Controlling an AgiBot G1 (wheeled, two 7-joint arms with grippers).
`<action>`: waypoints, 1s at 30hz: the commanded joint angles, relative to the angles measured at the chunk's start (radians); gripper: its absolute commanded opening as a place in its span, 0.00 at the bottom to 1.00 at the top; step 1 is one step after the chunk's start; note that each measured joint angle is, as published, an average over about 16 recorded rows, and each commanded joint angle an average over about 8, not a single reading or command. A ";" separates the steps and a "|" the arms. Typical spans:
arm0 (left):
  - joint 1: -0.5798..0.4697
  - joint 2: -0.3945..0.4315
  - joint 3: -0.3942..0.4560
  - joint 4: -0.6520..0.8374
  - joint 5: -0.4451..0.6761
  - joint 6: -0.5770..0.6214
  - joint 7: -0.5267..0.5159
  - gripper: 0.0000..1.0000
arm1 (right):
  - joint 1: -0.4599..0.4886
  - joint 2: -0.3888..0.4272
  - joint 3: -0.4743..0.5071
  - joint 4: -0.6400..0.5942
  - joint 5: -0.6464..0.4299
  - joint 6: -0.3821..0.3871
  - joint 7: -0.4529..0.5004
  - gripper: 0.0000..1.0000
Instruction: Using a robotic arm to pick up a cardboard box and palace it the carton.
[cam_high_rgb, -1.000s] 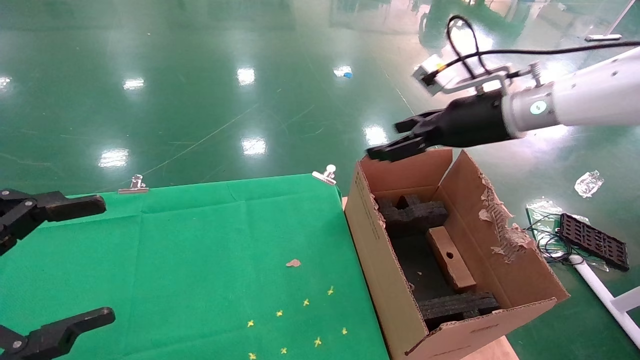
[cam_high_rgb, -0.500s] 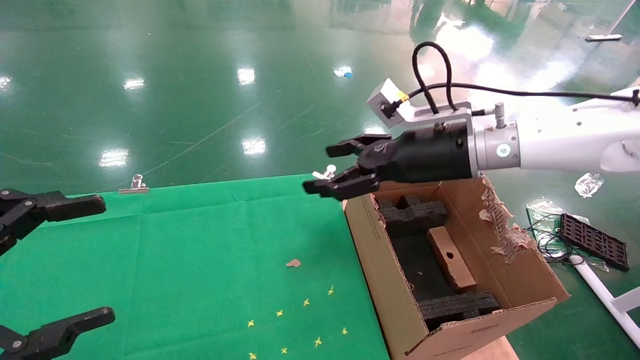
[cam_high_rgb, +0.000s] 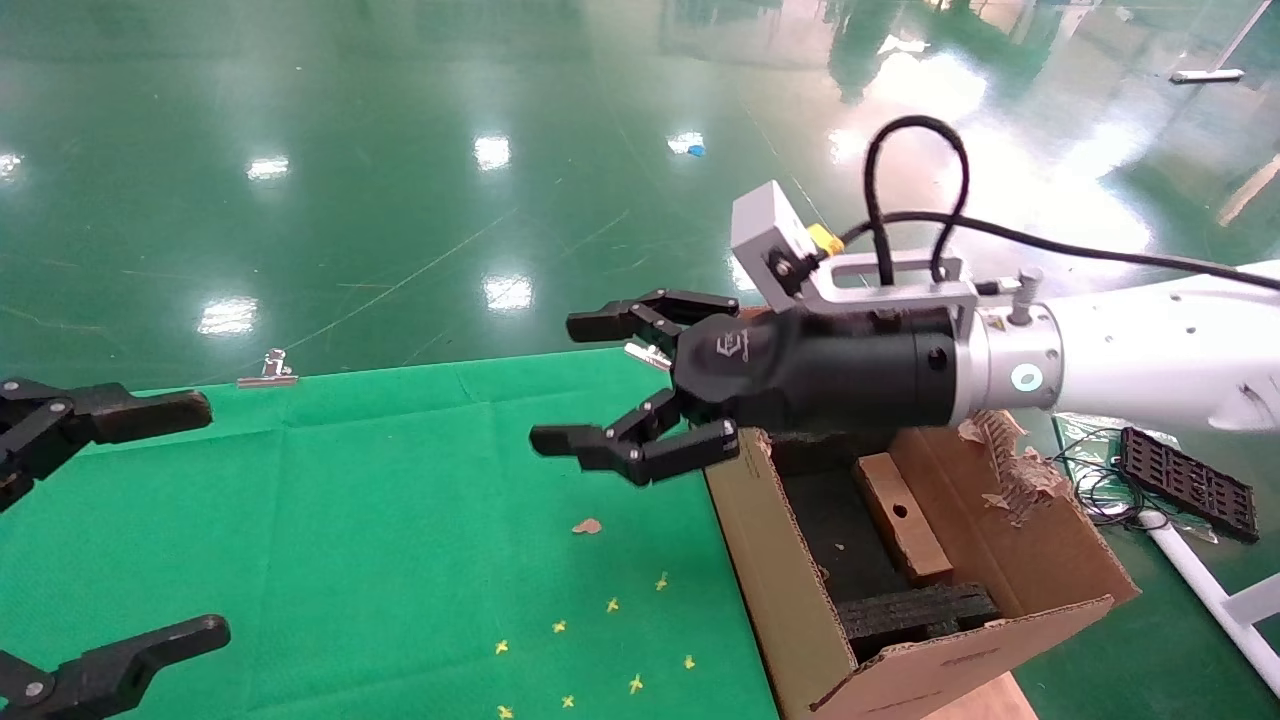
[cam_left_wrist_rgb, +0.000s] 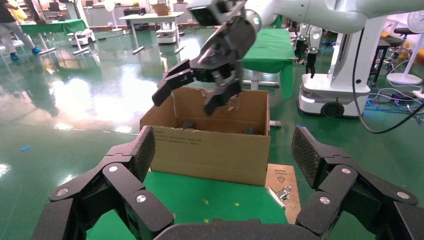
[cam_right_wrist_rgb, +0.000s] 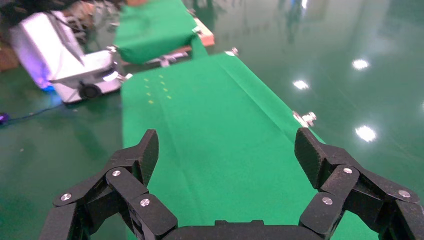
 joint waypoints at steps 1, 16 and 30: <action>0.000 0.000 0.000 0.000 0.000 0.000 0.000 1.00 | -0.039 0.006 0.042 0.037 0.016 -0.009 -0.010 1.00; 0.000 0.000 0.001 0.000 -0.001 0.000 0.000 1.00 | -0.304 0.050 0.334 0.293 0.124 -0.069 -0.079 1.00; 0.000 -0.001 0.001 0.000 -0.001 -0.001 0.000 1.00 | -0.323 0.054 0.354 0.309 0.133 -0.074 -0.082 1.00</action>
